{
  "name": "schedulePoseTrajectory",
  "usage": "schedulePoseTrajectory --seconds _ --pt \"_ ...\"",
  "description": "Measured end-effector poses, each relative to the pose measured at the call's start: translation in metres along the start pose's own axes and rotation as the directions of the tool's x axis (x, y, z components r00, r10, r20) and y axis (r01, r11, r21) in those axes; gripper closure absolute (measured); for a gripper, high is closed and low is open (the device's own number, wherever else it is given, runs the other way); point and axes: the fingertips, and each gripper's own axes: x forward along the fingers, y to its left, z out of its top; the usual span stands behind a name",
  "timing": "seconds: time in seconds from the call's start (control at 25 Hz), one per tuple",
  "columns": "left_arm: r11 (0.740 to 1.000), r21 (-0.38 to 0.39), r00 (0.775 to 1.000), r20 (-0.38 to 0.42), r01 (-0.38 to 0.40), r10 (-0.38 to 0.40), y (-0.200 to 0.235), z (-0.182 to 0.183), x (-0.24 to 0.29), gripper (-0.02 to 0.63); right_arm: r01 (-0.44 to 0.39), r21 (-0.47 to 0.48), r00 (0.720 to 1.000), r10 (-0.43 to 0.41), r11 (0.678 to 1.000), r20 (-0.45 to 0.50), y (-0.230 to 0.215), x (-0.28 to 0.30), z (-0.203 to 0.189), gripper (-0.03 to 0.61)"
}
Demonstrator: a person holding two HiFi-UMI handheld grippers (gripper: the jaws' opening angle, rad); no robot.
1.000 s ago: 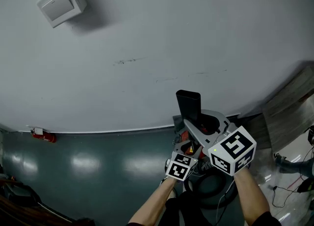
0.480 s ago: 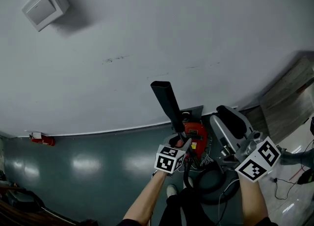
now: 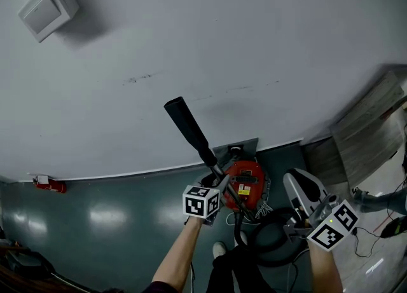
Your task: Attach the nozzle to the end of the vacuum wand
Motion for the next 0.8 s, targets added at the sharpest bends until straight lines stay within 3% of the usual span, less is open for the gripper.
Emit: schedulePoseTrajectory --seconds 0.24,0.36,0.6,0.8 --pt "0.999 -0.045 1.000 0.025 -0.004 0.006 0.017 0.001 0.003 0.462 0.027 0.022 1.000 -0.026 0.999 -0.012 -0.004 -0.014 -0.010 0.546" --pt "0.999 -0.031 1.000 0.023 -0.007 0.008 0.018 0.000 0.005 0.462 0.035 0.017 0.999 -0.035 0.999 -0.012 -0.005 -0.019 -0.010 0.546" --pt "1.000 -0.014 1.000 0.003 -0.008 0.008 0.016 -0.006 -0.003 0.397 0.046 0.034 0.999 -0.046 0.998 -0.004 -0.007 -0.026 -0.010 0.546" --pt "1.000 -0.015 1.000 0.005 -0.026 0.026 0.016 -0.006 -0.025 0.393 0.042 0.050 0.999 -0.041 0.998 -0.006 0.000 -0.025 -0.017 0.546"
